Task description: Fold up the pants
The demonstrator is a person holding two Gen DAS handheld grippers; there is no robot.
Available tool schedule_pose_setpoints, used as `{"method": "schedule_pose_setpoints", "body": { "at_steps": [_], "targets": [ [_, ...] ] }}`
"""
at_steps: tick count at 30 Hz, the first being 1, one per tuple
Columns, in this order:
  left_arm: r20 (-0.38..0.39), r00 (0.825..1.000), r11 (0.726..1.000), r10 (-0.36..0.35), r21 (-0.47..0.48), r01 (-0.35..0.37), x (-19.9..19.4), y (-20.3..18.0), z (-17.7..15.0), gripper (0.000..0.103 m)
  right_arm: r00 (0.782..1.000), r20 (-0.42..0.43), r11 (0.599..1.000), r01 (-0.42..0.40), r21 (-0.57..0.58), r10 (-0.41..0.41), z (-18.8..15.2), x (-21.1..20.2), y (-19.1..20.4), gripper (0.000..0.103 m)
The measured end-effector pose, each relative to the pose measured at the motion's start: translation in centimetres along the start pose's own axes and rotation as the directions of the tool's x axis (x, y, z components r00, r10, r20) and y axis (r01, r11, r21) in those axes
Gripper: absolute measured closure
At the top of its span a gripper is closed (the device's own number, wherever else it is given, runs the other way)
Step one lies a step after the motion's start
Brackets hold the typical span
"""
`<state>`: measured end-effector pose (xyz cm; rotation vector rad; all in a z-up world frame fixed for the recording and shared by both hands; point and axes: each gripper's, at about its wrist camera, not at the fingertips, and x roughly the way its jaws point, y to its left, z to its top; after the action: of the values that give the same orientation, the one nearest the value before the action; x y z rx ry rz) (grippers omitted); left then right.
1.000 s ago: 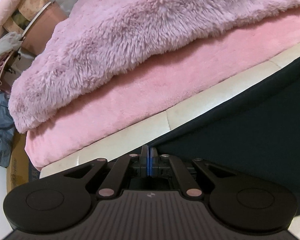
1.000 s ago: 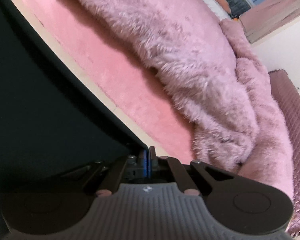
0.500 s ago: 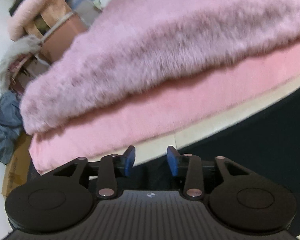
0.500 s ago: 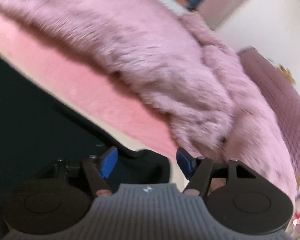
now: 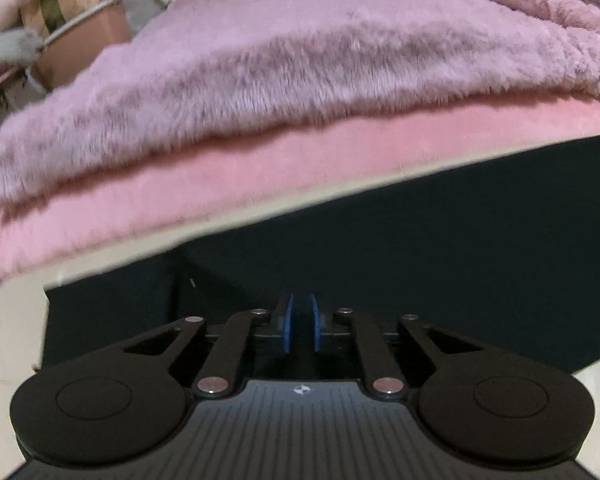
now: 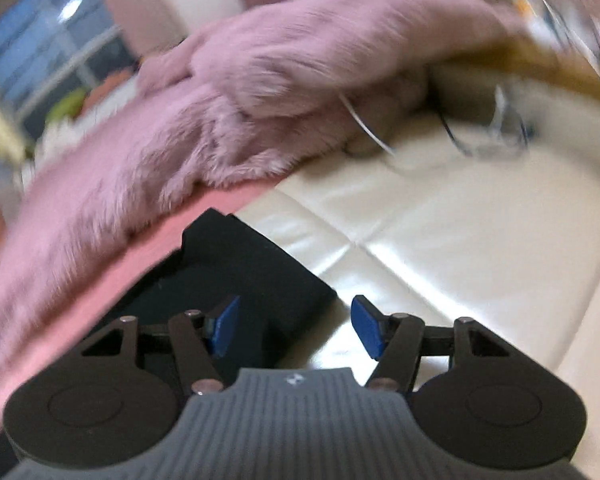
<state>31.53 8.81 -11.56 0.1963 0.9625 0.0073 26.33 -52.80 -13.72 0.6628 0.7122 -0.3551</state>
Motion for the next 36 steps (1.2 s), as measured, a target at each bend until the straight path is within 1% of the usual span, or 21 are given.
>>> {"method": "schedule_pose_setpoints", "body": {
  "at_steps": [2,4,5,6,8,9,11,13,15,19,20,21,23,25,26,28,29,30,31,33,36],
  "targets": [
    [-0.039,0.999,0.999,-0.006,-0.031,0.005,0.8,-0.1,-0.5,0.098,0.999,-0.011,0.991,-0.036,0.13,0.037,-0.6,0.9,-1.4,0.045],
    [-0.063,0.998,0.999,-0.002,-0.05,-0.001,1.3,-0.2,-1.2,0.1,0.998,-0.025,0.975,-0.049,0.216,0.055,-1.4,2.2,-1.6,0.056],
    [-0.058,0.998,0.998,0.001,-0.056,-0.004,1.1,-0.3,-1.4,0.1,0.998,-0.009,0.967,-0.063,0.248,0.067,-1.9,2.5,-1.7,0.063],
    [-0.062,0.998,0.998,0.003,-0.062,-0.007,1.1,-0.3,-1.5,0.102,0.997,0.01,0.962,-0.071,0.265,0.071,-2.1,2.6,-1.7,0.078],
    [-0.08,0.997,0.998,0.007,-0.06,-0.012,1.1,-0.4,-1.2,0.103,0.998,0.027,0.953,-0.058,0.298,0.052,-2.4,2.7,-2.0,0.091],
    [-0.09,0.996,0.999,0.008,-0.052,-0.013,1.0,-0.5,-1.1,0.103,0.998,0.04,0.948,-0.061,0.312,0.051,-2.6,2.5,-2.3,0.097],
    [-0.107,0.994,0.999,-0.016,-0.035,0.013,1.0,-0.9,-1.1,0.103,0.997,0.056,0.951,-0.063,0.301,0.048,-2.3,1.7,-2.8,0.099],
    [-0.114,0.992,0.999,-0.051,0.004,0.052,0.5,-2.0,-1.3,0.103,0.998,0.059,0.973,-0.014,0.232,0.0,-1.8,0.6,-3.2,0.1],
    [-0.109,0.991,0.996,-0.076,0.045,0.081,0.0,-3.5,-1.7,0.103,0.998,0.051,0.98,0.036,0.198,-0.047,-1.3,-0.3,-4.6,0.1],
    [-0.092,0.994,0.993,-0.064,0.088,0.073,-0.1,-5.3,-1.9,0.103,0.996,0.011,0.99,0.088,0.113,-0.09,0.2,-0.7,-6.6,0.097],
    [-0.089,0.994,0.994,-0.063,0.083,0.071,-0.1,-5.3,-1.7,0.103,0.996,-0.004,0.992,0.094,0.085,-0.094,0.6,-0.7,-6.5,0.091],
    [-0.083,0.994,0.995,-0.071,0.07,0.077,-0.2,-5.1,-1.6,0.099,0.994,-0.009,0.993,0.113,0.037,-0.112,1.1,-0.9,-6.2,0.08],
    [-0.054,0.995,0.996,-0.083,0.04,0.086,-0.9,-4.4,-1.5,0.093,0.982,0.041,0.978,0.185,-0.098,-0.182,1.8,-1.7,-4.7,0.071],
    [-0.022,0.996,0.996,-0.091,0.01,0.092,-1.5,-3.5,-1.3,0.093,0.976,0.101,0.95,0.213,-0.227,-0.195,2.6,-2.4,-2.9,0.071],
    [-0.011,0.996,0.996,-0.093,-0.005,0.093,-1.8,-3.1,-1.1,0.093,0.979,0.112,0.939,0.195,-0.283,-0.17,3.0,-2.3,-1.9,0.072],
    [0.009,0.996,0.995,-0.087,-0.041,0.087,-1.9,-2.2,-0.6,0.093,0.993,0.084,0.915,0.113,-0.387,-0.087,3.4,-1.2,0.2,0.084],
    [0.019,0.997,0.995,-0.081,-0.057,0.082,-2.1,-1.9,-0.5,0.093,0.996,0.058,0.904,0.081,-0.42,-0.063,3.5,-0.1,1.2,0.092],
    [0.025,0.997,0.995,-0.075,-0.071,0.077,-2.1,-1.6,-0.4,0.093,0.998,0.035,0.895,0.061,-0.441,-0.051,3.6,1.1,2.0,0.097],
    [0.024,0.997,0.995,-0.067,-0.079,0.069,-1.7,-1.5,0.0,0.093,0.999,0.014,0.889,0.053,-0.455,-0.052,3.7,2.6,2.7,0.097],
    [0.027,0.998,0.995,-0.052,-0.08,0.054,-1.8,-1.0,-0.1,0.093,0.998,-0.017,0.884,0.042,-0.466,-0.057,4.0,5.3,3.7,0.103],
    [0.028,0.999,0.995,-0.025,-0.097,0.028,-1.9,0.0,-0.8,0.092,0.996,-0.028,0.873,0.058,-0.484,-0.081,4.0,7.9,4.8,0.103]
  ]
}}
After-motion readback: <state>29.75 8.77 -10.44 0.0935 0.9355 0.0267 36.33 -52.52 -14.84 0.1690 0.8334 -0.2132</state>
